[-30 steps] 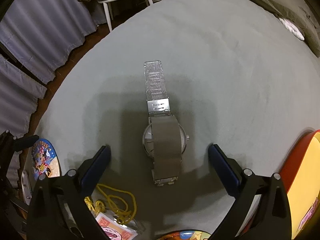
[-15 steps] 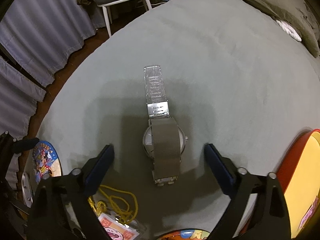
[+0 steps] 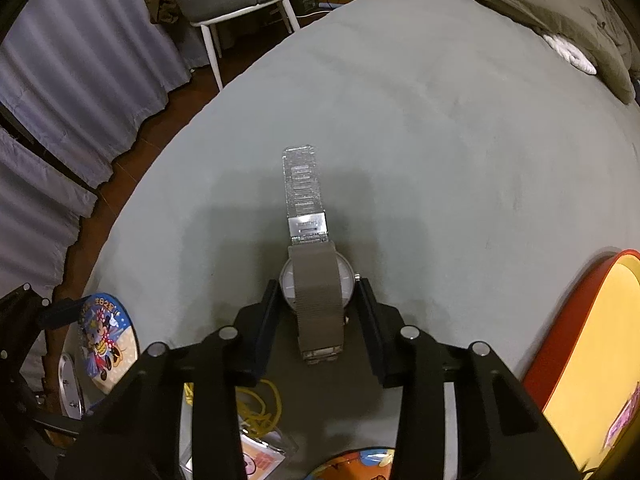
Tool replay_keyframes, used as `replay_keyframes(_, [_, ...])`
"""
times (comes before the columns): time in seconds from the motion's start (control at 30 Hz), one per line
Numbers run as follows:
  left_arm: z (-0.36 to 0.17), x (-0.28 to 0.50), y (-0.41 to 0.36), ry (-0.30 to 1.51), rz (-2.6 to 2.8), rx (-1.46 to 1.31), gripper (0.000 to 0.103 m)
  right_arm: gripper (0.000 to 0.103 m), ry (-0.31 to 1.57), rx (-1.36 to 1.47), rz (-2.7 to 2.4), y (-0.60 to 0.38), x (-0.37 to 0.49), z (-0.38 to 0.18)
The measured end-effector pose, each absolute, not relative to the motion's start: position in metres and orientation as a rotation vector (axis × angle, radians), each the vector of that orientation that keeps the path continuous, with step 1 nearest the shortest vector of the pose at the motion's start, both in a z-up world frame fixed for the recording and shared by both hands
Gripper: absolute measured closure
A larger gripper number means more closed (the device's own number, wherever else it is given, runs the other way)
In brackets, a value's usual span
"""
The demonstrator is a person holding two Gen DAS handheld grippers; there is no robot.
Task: Organize jewelry
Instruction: 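Close the left gripper on the Mickey badge while the right gripper grasps the silver watch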
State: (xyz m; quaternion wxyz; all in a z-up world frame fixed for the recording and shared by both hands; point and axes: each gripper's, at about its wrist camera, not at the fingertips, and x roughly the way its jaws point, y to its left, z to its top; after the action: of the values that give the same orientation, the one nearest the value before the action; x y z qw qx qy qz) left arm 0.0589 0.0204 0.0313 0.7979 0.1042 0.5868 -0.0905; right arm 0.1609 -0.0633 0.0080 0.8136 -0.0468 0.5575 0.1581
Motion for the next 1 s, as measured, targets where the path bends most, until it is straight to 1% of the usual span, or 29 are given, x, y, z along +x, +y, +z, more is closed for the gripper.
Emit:
replay_keyframes(0.47, [0.042,0.061,0.023,1.242,-0.196,0.196,0.031,0.066,1.178,-0.097,0.333,-0.063,0.159,0.012])
replay_keyframes(1.0, [0.062,0.054,0.021,1.19,-0.195,0.15,0.031,0.066,1.126,-0.092,0.328,-0.068,0.152,0.039])
